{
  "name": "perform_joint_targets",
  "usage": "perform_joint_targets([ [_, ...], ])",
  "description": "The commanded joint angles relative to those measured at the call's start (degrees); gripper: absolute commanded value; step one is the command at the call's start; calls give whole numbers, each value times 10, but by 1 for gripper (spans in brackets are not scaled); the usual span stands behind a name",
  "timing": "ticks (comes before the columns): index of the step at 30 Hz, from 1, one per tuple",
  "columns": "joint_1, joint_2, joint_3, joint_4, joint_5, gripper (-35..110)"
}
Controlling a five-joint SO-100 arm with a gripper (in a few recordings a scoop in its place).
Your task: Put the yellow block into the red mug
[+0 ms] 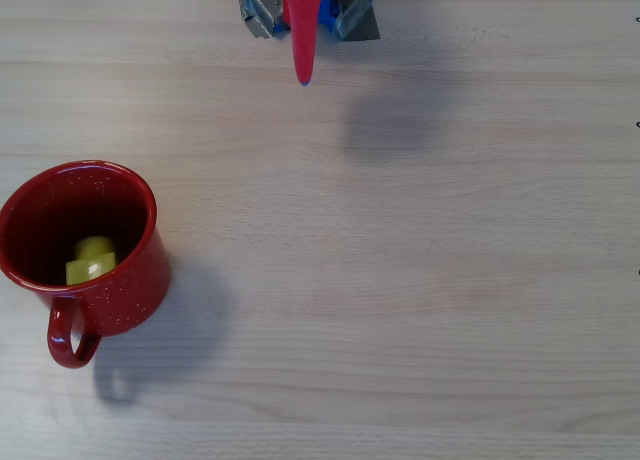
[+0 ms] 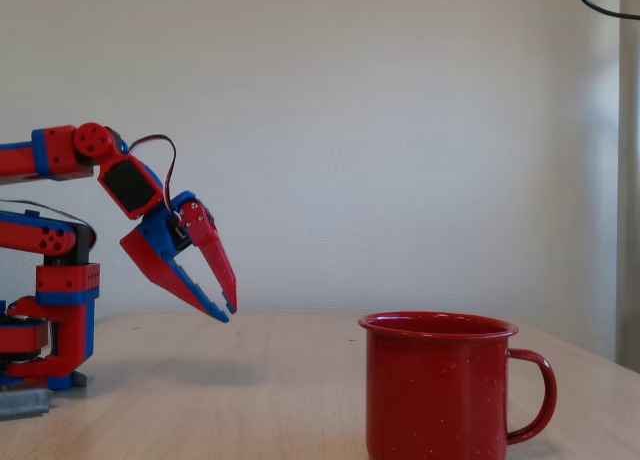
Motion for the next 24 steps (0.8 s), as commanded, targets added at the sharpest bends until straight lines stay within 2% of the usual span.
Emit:
perform_joint_targets([
  [1, -13, 25, 1, -9, 20, 0],
  [14, -23, 103, 98, -8, -14, 0],
  [24, -11, 161, 111, 20, 37, 0],
])
